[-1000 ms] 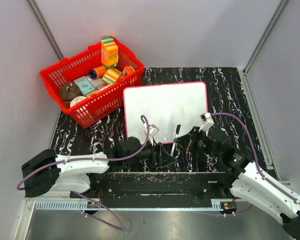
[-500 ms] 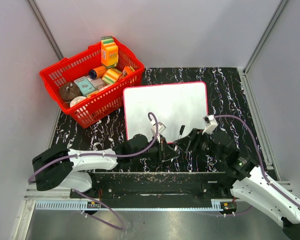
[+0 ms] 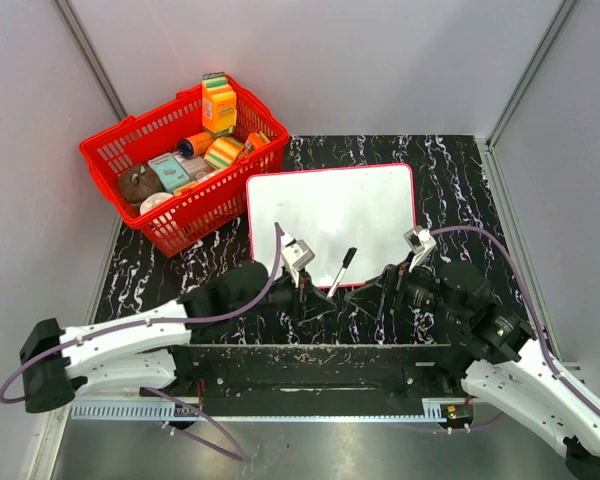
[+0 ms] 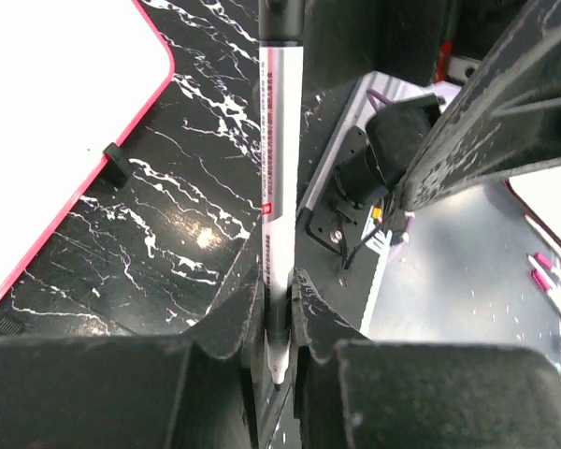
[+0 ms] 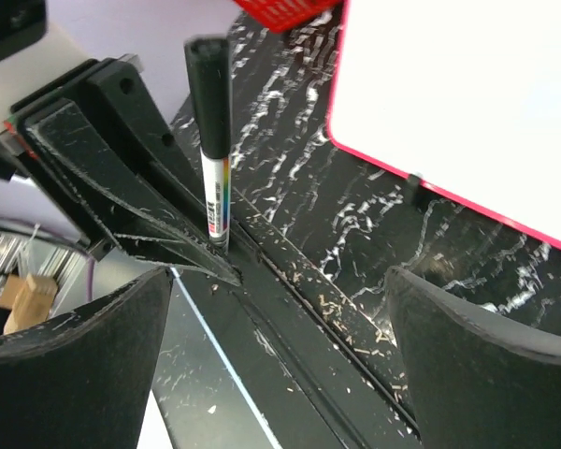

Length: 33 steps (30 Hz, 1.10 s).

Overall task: Write a sentence on the whiteboard
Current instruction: Pass from the left arm to the right

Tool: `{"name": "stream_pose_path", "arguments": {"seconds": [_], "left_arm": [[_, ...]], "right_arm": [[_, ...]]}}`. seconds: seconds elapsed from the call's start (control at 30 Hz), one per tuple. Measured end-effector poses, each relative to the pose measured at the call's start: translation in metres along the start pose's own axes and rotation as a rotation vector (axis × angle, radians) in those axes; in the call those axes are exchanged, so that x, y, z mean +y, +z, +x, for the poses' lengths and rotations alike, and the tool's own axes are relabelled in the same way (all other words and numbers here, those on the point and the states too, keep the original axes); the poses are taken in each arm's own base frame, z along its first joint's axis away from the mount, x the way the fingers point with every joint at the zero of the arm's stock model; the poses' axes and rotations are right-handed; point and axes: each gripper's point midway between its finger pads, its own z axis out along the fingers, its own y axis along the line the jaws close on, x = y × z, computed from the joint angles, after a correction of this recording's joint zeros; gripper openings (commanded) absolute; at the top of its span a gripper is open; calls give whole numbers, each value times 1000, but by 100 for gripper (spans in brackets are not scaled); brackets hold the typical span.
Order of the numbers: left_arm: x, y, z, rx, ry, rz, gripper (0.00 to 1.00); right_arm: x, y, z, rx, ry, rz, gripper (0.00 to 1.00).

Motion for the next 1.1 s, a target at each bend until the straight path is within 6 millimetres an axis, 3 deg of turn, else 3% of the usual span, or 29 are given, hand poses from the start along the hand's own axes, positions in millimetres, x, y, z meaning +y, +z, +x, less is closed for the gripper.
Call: {"name": "stream_pose_path", "arguments": {"seconds": [0.13,0.17,0.33,0.6,0.63,1.1], "left_arm": [[-10,-22,3,43,62,37,0],[-11,-27,4,51,73,41,0],[-19,-39,8,72,105,87,0],[-24,-33,27,163,121,151,0],[-24,-31,29,176,119,152,0],[-35,-30,25,185,145,211,0]], "right_arm": [[23,-3,0,34,-62,-116,95],[27,-3,0,41,-69,-142,89],[49,3,2,80,-57,-268,80],[63,18,19,162,23,-407,61],[63,18,21,172,29,-411,54],[75,4,18,161,19,-464,43]]}}
